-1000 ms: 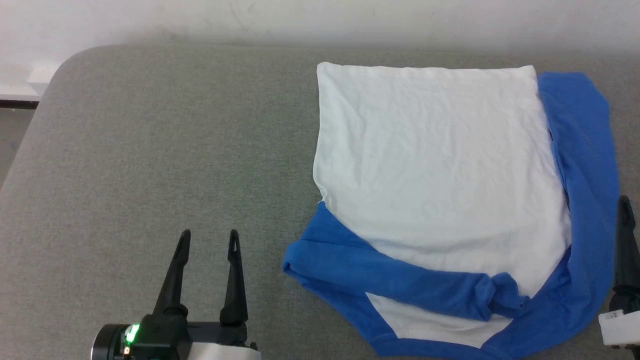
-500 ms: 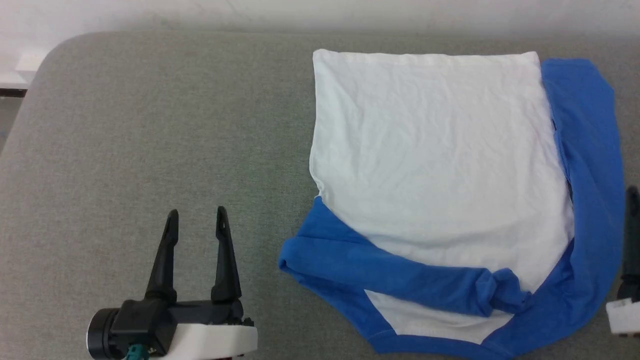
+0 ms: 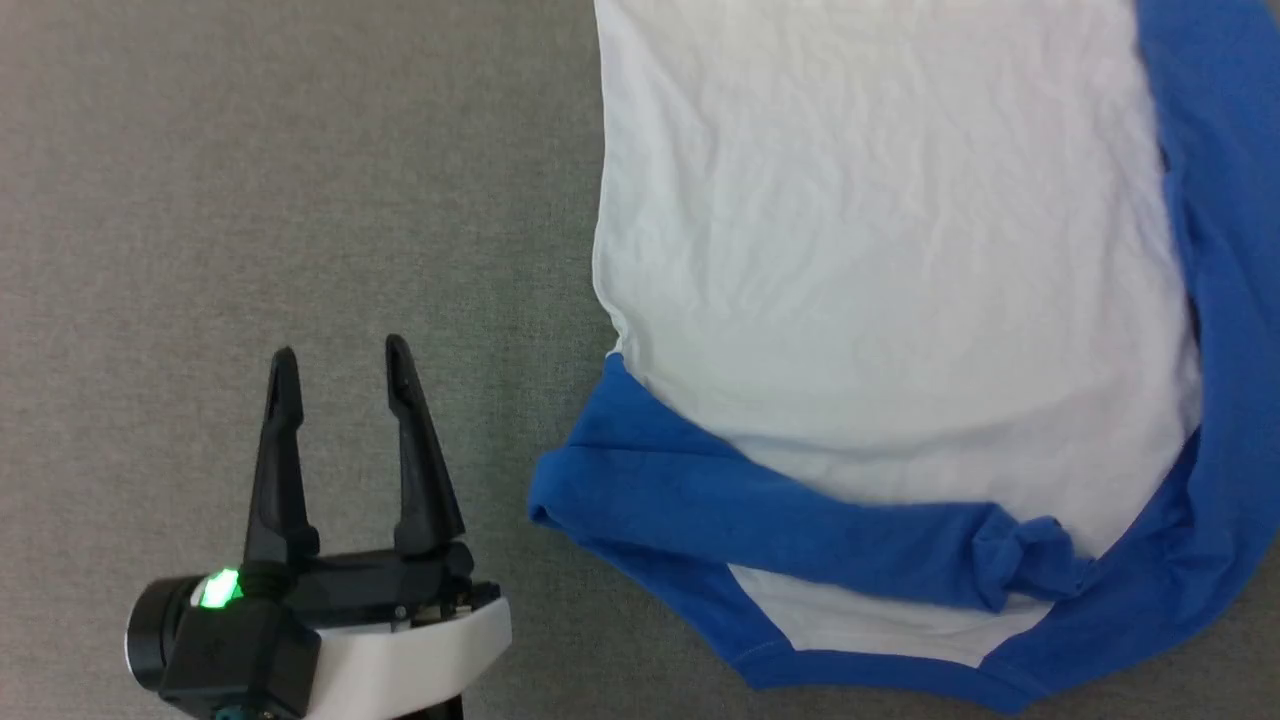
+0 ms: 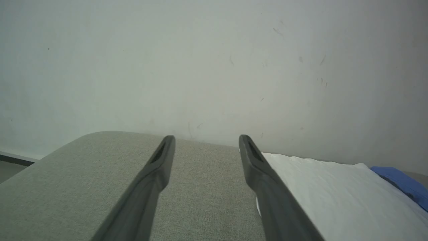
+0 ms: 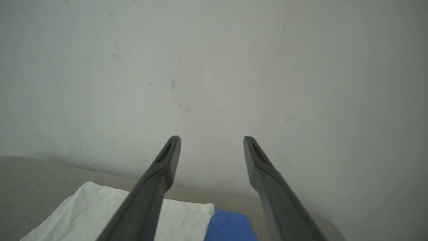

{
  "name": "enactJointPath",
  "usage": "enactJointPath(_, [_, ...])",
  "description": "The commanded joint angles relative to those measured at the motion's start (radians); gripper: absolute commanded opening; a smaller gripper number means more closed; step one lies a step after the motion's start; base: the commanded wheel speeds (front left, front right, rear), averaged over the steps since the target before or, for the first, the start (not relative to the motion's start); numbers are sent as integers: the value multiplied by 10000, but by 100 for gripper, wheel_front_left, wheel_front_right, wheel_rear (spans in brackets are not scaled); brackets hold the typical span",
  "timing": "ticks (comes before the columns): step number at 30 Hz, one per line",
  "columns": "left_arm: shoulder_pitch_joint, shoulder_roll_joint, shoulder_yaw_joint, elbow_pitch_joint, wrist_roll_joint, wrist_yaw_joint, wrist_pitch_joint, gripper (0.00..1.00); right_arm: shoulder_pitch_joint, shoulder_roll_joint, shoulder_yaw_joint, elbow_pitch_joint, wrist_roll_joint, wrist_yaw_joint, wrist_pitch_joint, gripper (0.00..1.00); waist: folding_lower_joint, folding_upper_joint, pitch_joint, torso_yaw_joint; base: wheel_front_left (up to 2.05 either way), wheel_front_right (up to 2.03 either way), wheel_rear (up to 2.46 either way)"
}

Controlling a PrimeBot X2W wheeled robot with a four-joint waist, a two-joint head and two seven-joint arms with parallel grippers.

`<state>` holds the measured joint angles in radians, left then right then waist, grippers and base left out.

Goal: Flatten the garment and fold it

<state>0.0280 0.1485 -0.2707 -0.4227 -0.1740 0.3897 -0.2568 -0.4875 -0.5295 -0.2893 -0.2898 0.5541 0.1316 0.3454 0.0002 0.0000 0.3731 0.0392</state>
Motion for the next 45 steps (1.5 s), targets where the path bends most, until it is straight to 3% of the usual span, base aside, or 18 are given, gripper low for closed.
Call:
enactJointPath(1, [-274,-105,8,-246,253,2,-49,100,-1051,-545,322,753,608,-9,383,100,-2,0,1350,39,0,0,0])
enactJointPath(3, [-422,-151,-47,-410,458,-17,-49,100,-1978,-1097,663,1567,891,-9,692,100,-2,0,1731,121,0,0,0])
enactJointPath(8, [-826,-302,-338,-703,898,-67,-49,100,-4016,-1740,1266,3616,964,-9,1162,100,-2,0,2516,410,0,0,0])
enactJointPath(20, [-1107,-587,-1093,-974,1429,7,-49,100,-5787,-2071,1123,7041,-348,-9,3068,100,-2,0,3535,1188,0,0,0])
enactJointPath(26, [-1176,-677,-1350,-1048,1548,86,-49,100,-6030,-1954,500,7573,-630,-9,3989,100,-2,0,4067,1511,0,0,0])
enactJointPath(36, [-1368,-751,-1522,-1011,1591,149,-49,100,-5848,-2011,339,7357,-954,-9,4164,100,-2,0,4518,1761,0,0,0])
enactJointPath(37, [-1387,-754,-1530,-994,1598,151,-49,100,-5825,-1994,329,7357,-952,-9,4177,81,-2,0,4536,1766,0,0,0])
enactJointPath(38, [-1401,-757,-1529,-979,1605,157,-49,100,-5807,-1966,300,7374,-963,-9,4188,26,-2,0,4550,1758,0,0,0])
enactJointPath(39, [-1412,-758,-1517,-965,1611,166,-49,100,-5787,-1929,291,7372,-971,-9,4207,0,-2,0,4553,1737,0,0,0])
enactJointPath(45, [-1459,-631,-1358,-832,1648,161,-49,100,-5595,-1717,393,7128,-1087,-9,3965,0,-2,0,4187,1461,0,0,0])
